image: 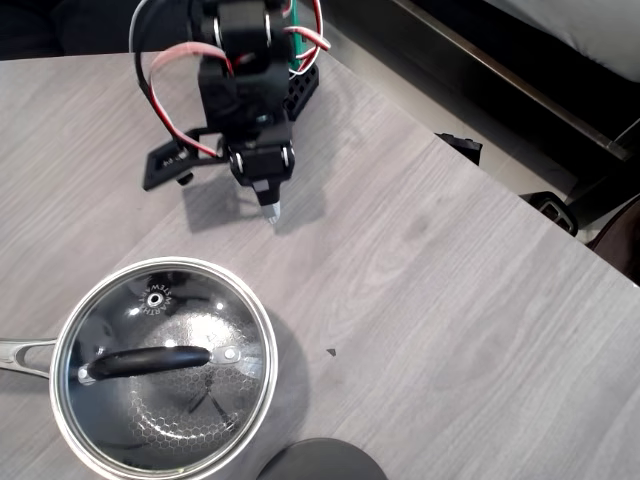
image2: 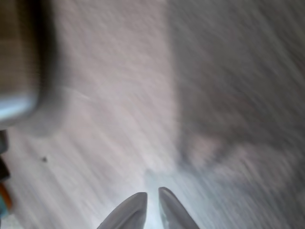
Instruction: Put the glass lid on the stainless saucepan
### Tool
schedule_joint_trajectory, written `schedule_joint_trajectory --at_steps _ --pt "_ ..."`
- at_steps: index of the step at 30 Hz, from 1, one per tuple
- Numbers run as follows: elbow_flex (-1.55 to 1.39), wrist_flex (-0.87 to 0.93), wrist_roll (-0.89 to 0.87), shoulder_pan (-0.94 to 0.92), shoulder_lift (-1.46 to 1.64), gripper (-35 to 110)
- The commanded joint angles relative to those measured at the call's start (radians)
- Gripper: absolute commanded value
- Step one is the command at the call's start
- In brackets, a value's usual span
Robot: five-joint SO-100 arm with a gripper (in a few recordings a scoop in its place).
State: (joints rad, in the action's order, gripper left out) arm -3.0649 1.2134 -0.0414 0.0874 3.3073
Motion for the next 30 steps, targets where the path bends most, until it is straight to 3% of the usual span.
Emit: schedule_joint_trajectory --at_steps 1,30 --pt "-0.026 0.015 -0.011 0.015 0.029 0" --pt "-0.028 0.031 -0.015 -0.003 0.029 0"
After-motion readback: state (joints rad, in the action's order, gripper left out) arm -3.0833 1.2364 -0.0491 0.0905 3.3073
